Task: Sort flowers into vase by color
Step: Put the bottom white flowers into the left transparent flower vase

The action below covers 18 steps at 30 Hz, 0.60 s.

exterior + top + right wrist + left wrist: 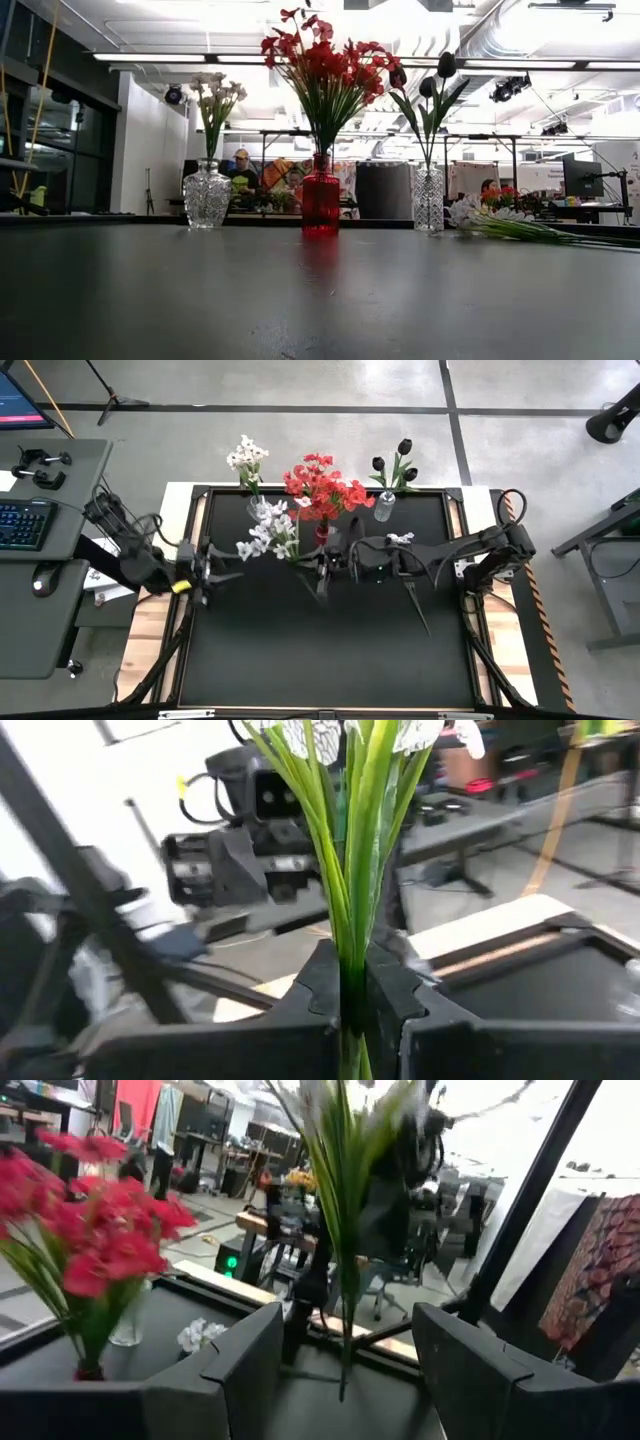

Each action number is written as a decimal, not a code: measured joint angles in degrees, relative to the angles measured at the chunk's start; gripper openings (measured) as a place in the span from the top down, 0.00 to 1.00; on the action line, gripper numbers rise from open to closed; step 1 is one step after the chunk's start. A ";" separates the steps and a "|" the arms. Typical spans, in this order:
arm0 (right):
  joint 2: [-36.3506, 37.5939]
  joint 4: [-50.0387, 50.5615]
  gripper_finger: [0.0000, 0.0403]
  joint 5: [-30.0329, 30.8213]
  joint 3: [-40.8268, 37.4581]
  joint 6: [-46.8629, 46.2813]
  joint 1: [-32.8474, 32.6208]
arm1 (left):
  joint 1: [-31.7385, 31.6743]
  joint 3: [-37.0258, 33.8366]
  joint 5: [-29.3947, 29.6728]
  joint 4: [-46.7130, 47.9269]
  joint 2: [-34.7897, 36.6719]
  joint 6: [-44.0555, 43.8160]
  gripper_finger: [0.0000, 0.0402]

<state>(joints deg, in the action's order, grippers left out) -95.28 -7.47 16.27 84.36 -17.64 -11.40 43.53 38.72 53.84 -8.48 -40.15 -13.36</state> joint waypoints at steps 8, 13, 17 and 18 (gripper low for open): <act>-2.77 -7.01 1.00 -13.87 0.00 -0.32 1.78 | -3.37 -0.04 -0.39 -17.29 -12.84 7.75 0.47; -4.28 -10.60 1.00 -15.91 0.00 -0.09 1.57 | -7.32 -0.04 -5.37 -26.63 -17.15 10.05 0.47; -4.72 -10.91 1.00 -16.08 -0.02 -0.08 1.68 | -10.22 -0.02 -12.18 -29.46 -18.02 8.67 0.47; -4.74 -11.09 1.00 -16.68 -0.02 -0.07 1.67 | -10.98 -0.02 -13.66 -29.39 -18.18 7.83 0.47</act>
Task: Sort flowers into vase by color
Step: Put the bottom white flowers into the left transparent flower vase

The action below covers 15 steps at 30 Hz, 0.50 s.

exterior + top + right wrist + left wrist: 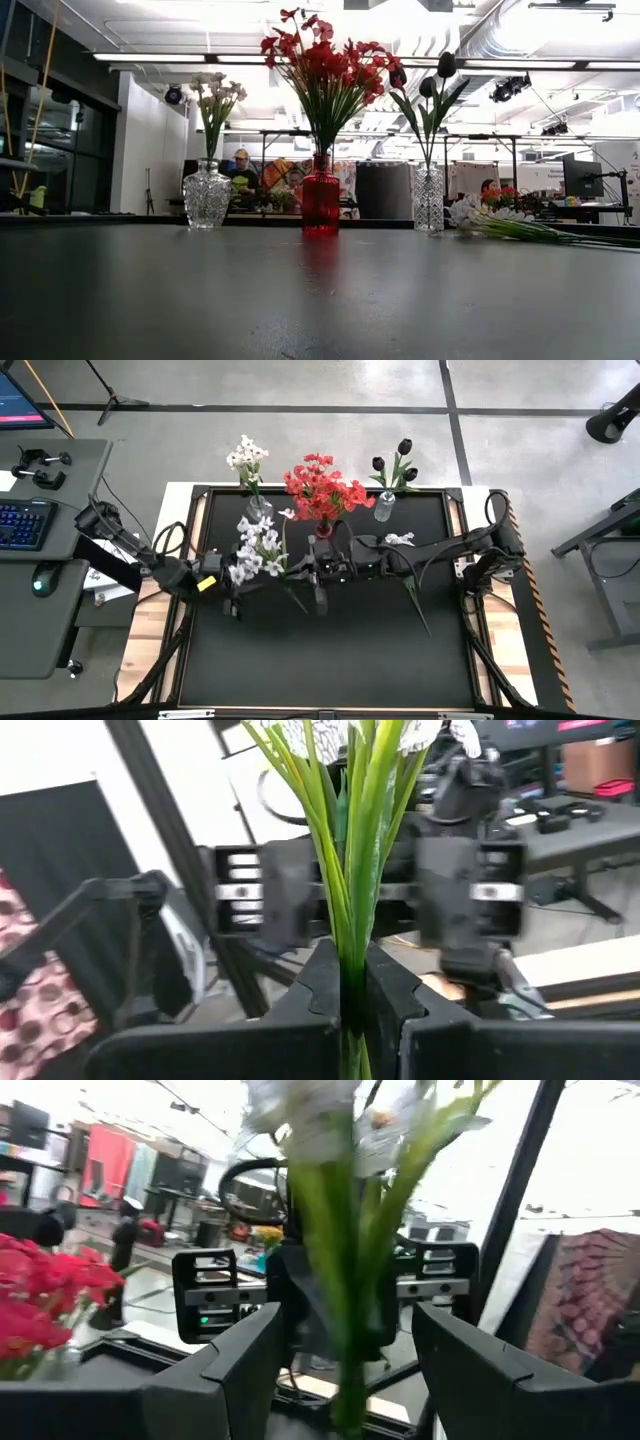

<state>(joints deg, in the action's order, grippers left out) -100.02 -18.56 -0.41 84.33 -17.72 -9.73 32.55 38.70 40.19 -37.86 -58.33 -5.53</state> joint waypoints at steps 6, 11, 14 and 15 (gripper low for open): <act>-1.25 -0.66 1.00 -2.09 0.00 -0.24 -0.06 | -4.59 -0.02 -8.82 -0.27 -0.01 -4.34 0.47; -2.24 -3.22 1.00 -2.85 0.00 -0.42 -0.03 | -7.28 -0.02 -13.48 -0.94 -0.31 -4.91 0.47; -2.76 -3.76 1.00 -3.10 0.00 -0.42 0.24 | -8.46 0.00 -15.66 -1.40 -0.95 -4.93 0.47; -2.82 -3.55 1.00 -3.13 0.00 -0.61 0.34 | -8.81 0.00 -15.83 -1.22 -1.00 -4.93 0.47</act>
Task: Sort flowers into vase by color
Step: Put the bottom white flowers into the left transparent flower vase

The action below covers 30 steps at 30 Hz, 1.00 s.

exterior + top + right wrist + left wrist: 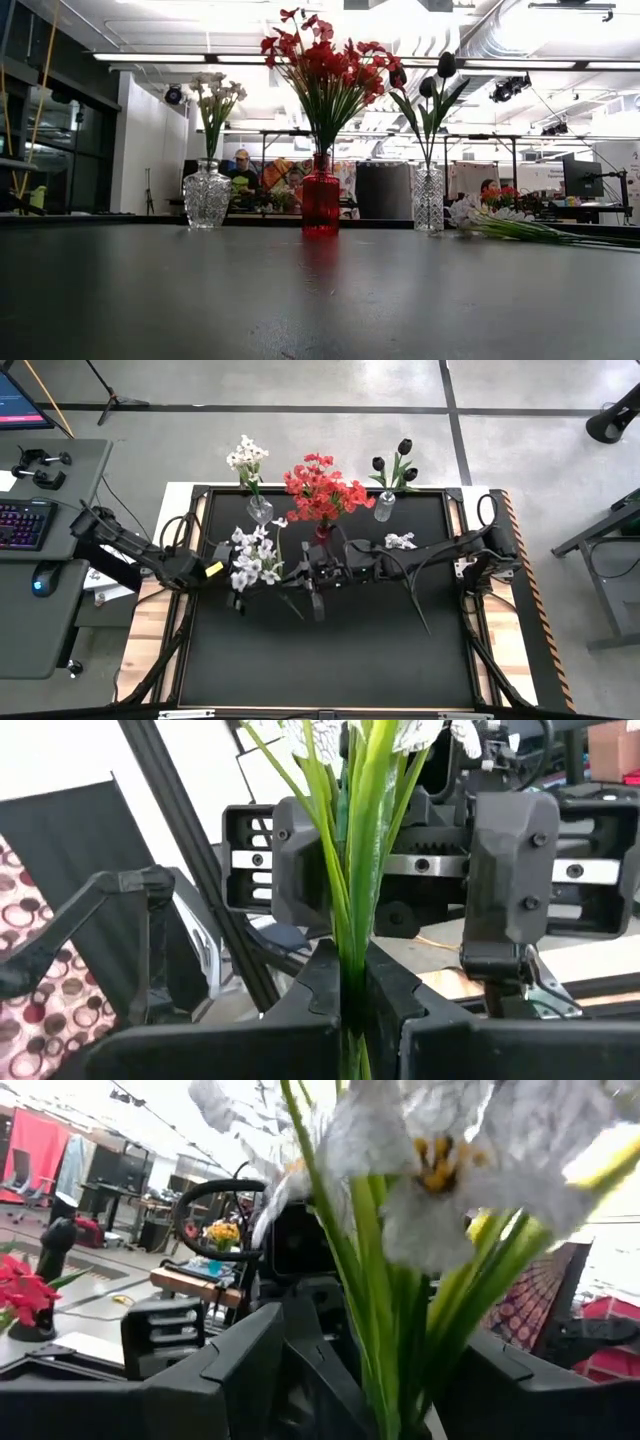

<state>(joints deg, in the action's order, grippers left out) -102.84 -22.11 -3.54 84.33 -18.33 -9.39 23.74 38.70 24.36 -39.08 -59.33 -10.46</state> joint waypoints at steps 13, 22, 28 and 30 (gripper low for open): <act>-0.03 0.83 0.97 0.16 0.00 -0.82 0.24 | -2.73 0.00 -1.03 -0.27 -0.37 0.54 0.71; 0.08 2.14 0.72 2.22 0.00 -1.17 0.14 | -3.93 0.00 -1.81 1.73 0.45 0.69 0.98; 4.41 10.93 0.49 5.21 0.00 0.98 0.32 | -3.99 0.00 8.03 15.04 10.44 4.63 0.99; 6.37 16.27 0.43 5.76 0.00 1.90 0.39 | -4.01 0.02 12.78 20.90 15.05 5.21 0.99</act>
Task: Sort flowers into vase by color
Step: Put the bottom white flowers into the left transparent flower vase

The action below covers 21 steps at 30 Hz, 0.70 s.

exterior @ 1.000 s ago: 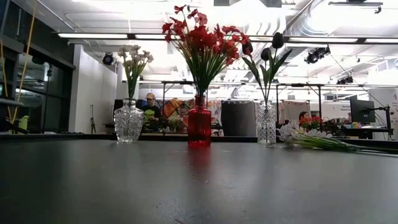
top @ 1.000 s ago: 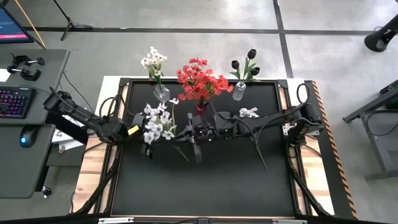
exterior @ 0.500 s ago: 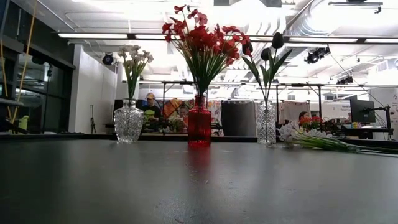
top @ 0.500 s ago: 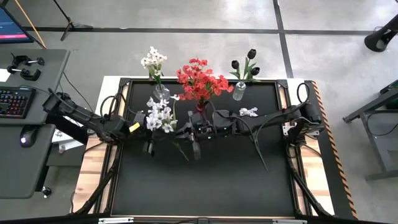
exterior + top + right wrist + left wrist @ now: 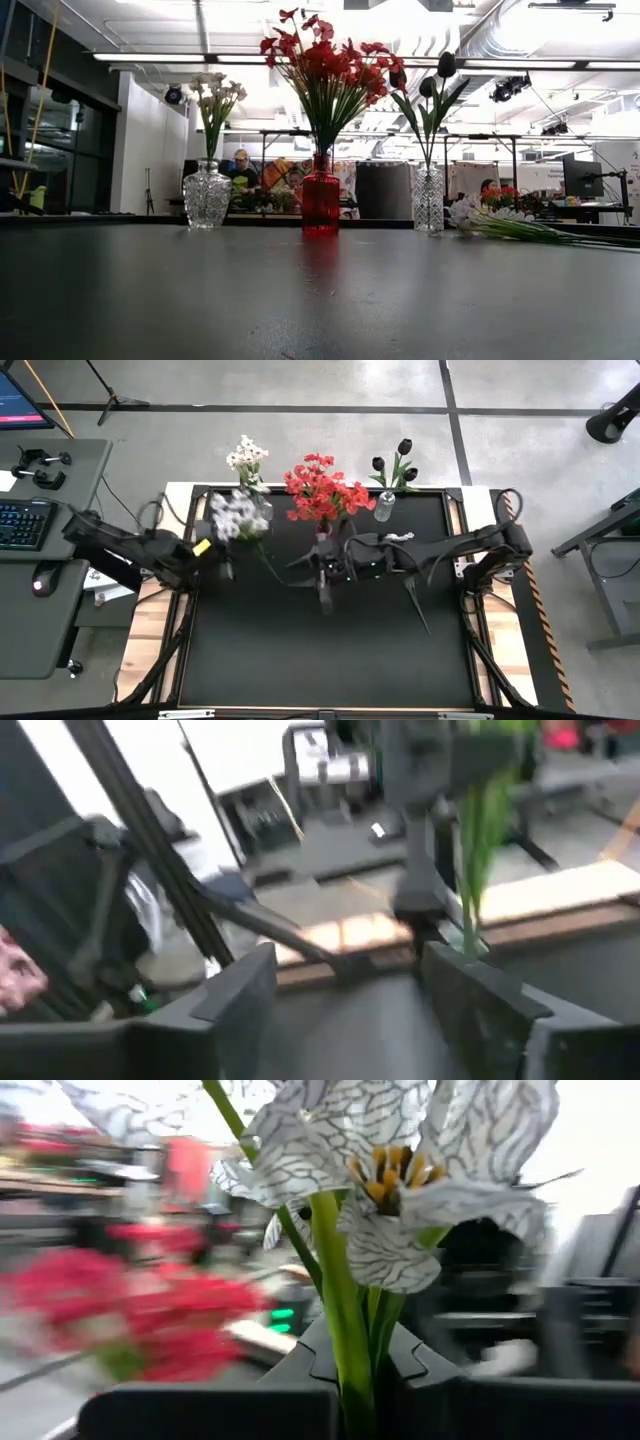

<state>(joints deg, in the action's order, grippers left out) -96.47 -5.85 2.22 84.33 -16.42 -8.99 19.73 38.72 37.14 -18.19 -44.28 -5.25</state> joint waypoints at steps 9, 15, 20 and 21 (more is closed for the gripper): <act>5.96 17.60 0.35 4.21 0.02 -1.61 0.52 | -1.32 0.07 25.21 4.80 11.67 11.33 1.00; 5.97 17.64 0.35 8.53 0.02 -1.09 0.20 | -9.88 0.04 24.89 2.14 8.87 19.33 1.00; 5.95 17.58 0.35 10.05 0.02 -1.70 0.35 | -22.81 0.00 11.78 0.54 4.18 19.74 1.00; 5.95 17.53 0.35 10.18 0.02 -1.96 0.34 | -25.93 0.00 8.75 -0.49 3.26 18.83 1.00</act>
<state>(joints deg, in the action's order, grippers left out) -90.52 11.69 12.41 84.36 -18.38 -8.65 -6.20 38.72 45.89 -18.67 -41.02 13.58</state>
